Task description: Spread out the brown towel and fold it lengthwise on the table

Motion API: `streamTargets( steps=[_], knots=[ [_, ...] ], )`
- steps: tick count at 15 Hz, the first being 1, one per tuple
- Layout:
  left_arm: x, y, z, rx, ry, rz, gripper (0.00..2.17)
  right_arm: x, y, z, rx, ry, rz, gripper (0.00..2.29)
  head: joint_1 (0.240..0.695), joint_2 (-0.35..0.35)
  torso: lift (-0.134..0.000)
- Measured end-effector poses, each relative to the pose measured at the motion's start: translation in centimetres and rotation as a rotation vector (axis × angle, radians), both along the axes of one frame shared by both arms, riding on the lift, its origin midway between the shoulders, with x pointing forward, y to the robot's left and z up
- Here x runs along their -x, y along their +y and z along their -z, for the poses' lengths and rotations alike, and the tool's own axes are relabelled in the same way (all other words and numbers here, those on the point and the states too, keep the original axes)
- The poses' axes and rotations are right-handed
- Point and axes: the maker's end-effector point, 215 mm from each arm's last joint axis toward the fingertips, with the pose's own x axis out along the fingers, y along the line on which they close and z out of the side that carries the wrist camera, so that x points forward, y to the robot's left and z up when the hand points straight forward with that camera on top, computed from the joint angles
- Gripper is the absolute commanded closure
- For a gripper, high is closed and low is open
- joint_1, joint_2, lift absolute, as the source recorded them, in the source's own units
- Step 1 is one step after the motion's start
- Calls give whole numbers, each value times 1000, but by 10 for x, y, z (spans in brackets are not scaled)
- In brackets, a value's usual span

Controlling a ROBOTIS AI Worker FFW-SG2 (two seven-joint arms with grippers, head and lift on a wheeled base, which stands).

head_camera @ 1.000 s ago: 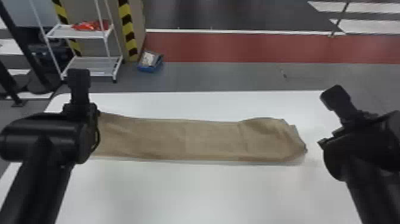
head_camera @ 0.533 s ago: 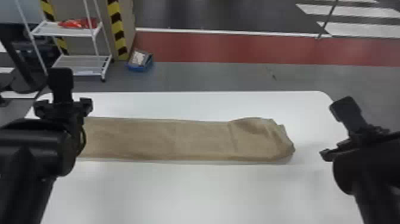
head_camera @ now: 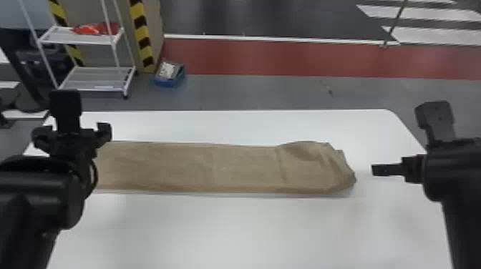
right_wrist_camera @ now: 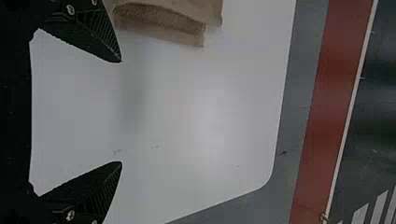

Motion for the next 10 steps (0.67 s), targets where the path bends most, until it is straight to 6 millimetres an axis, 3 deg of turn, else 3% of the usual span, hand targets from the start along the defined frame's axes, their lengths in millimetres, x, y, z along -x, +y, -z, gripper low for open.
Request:
streamTargets(
  steps=[2,4,7,10],
  knots=[
    [6,-1,4,-1,4,4,39,-17,50,-7,-194,-29,-11,127,695,4,-125],
    [11,-2,9,-3,10,6,39,-27,82,-7,-273,-32,-23,147,695,47,-125],
    [17,4,13,-9,17,-1,39,-20,99,10,-322,40,-4,151,695,69,-125],
    [18,10,12,-10,11,-9,39,-15,95,18,-329,59,10,174,695,75,-125]
  ],
)
